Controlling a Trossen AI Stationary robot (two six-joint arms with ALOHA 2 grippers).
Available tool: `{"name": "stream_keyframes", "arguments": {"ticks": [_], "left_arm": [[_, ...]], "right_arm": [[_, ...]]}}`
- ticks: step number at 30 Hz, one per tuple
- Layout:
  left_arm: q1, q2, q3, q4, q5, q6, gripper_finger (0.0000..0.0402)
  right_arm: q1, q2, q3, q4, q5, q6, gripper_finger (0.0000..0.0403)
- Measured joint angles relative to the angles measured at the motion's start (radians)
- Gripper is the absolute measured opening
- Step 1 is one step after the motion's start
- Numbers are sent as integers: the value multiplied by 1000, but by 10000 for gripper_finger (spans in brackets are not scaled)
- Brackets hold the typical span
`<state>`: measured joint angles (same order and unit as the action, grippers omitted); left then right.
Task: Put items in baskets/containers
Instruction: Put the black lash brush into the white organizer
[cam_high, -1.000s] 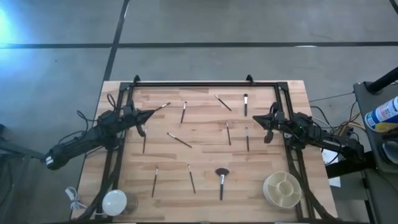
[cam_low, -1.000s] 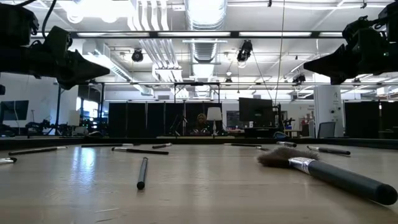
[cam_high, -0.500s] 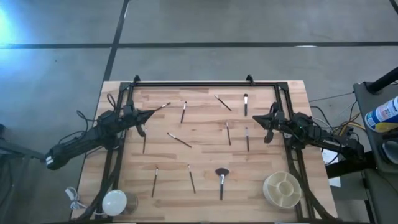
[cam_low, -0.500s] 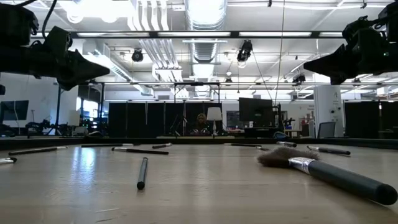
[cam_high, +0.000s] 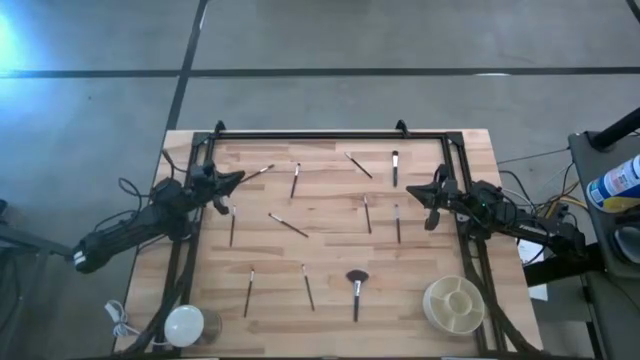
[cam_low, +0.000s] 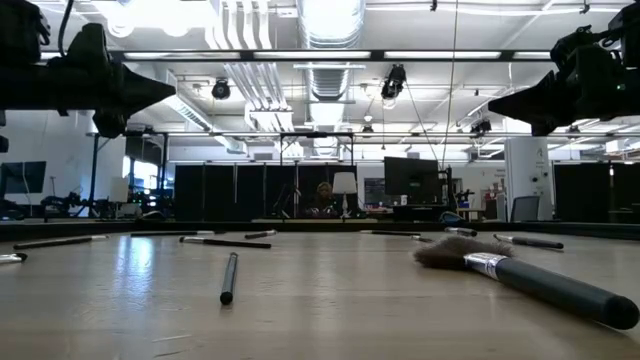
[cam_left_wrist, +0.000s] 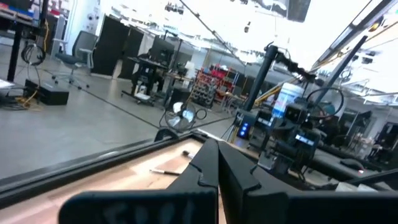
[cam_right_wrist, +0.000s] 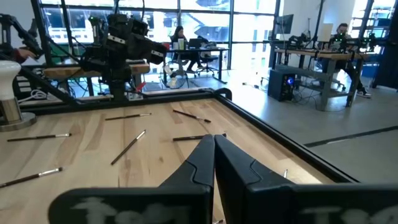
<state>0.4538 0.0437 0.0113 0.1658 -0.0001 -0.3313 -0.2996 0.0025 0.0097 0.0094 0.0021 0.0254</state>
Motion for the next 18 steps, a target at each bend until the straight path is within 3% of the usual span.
{"name": "stream_keyframes", "arguments": {"ticks": [7, 11, 18], "left_arm": [[0, 10, 0, 5, 27, -1, 0], [0, 25, 0, 58, -50, -5, 0], [0, 199, 8, 35, -71, -2, 0]], "right_arm": [[0, 0, 0, 0, 0, 0, 8], [0, 0, 0, 5, 0, -2, 8], [0, 0, 0, 4, 0, 1, 8]]}}
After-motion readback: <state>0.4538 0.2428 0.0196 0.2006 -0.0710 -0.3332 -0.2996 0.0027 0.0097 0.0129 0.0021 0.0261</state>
